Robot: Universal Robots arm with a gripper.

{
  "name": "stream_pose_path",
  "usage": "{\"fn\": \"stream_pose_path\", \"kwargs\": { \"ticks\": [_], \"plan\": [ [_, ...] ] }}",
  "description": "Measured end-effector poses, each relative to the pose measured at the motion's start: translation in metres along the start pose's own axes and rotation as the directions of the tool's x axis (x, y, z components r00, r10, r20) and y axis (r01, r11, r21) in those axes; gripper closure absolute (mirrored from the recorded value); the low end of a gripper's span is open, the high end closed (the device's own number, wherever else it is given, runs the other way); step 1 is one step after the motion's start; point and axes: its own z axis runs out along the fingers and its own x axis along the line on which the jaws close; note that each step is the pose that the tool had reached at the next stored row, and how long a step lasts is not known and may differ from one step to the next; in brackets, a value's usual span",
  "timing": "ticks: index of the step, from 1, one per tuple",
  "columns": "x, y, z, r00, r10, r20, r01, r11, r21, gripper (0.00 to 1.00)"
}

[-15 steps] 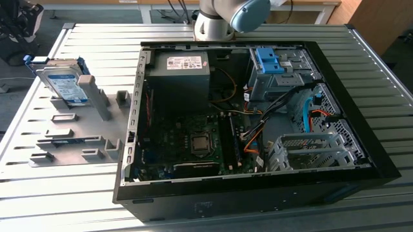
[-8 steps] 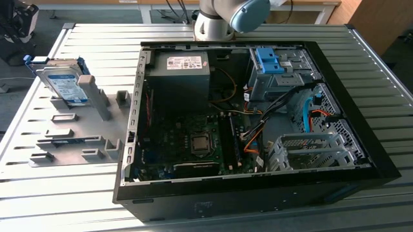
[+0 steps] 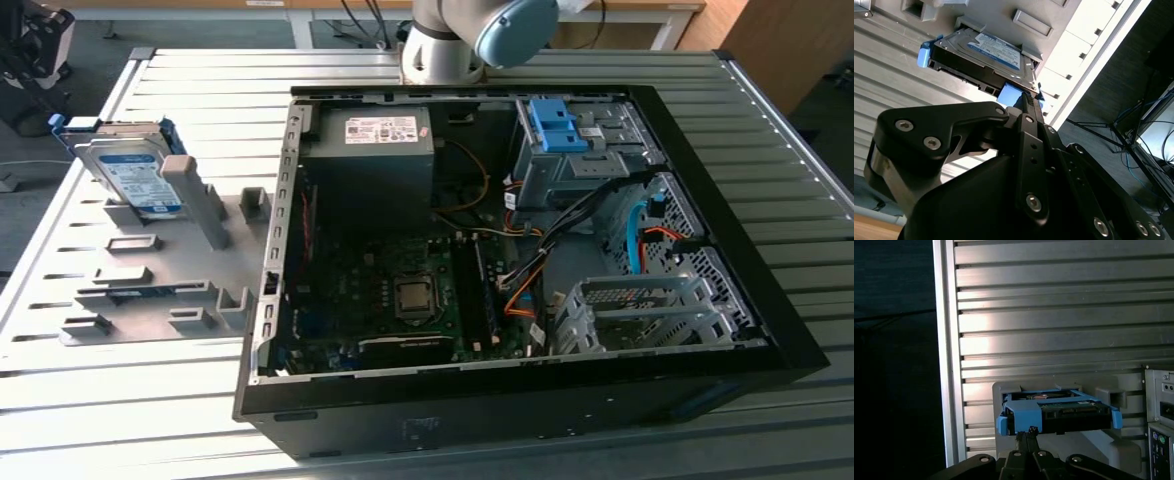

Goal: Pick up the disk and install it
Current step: 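Reach for the disk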

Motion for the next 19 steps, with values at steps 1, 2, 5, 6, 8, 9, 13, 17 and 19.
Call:
{"fn": "stream_pose_path", "kwargs": {
  "ticks": [1, 2, 5, 6, 8, 9, 13, 17, 19],
  "plan": [
    [0.0, 0.0, 0.0, 1.0, 0.0, 0.0, 0.0, 1.0, 0.0, 0.89],
    [0.0, 0.0, 0.0, 1.0, 0.0, 0.0, 0.0, 1.0, 0.0, 0.89],
    [0.0, 0.0, 0.0, 1.0, 0.0, 0.0, 0.0, 1.0, 0.0, 0.89],
    [0.0001, 0.0, 0.0, 1.0, 0.0, 0.0, 0.0, 1.0, 0.0, 0.89],
    [0.0003, -0.0001, 0.0, 1.0, 0.0, -0.0001, 0.0, 1.0, 0.0, 0.89],
    [0.0009, -0.0002, 0.0, 1.0, 0.0, 0.0, 0.0, 1.0, 0.0, 0.89],
    [0.005, -0.0016, 0.0001, 1.0, 0.0, 0.0, 0.0, 1.0, 0.0, 0.89],
    [0.0114, -0.0054, 0.0003, 1.0, 0.0, 0.0, 0.0, 1.0, 0.0002, 0.89],
    [0.012, -0.0067, 0.0012, 1.0, 0.0, 0.0001, 0.0, 1.0, 0.0003, 0.89]
  ]
}}
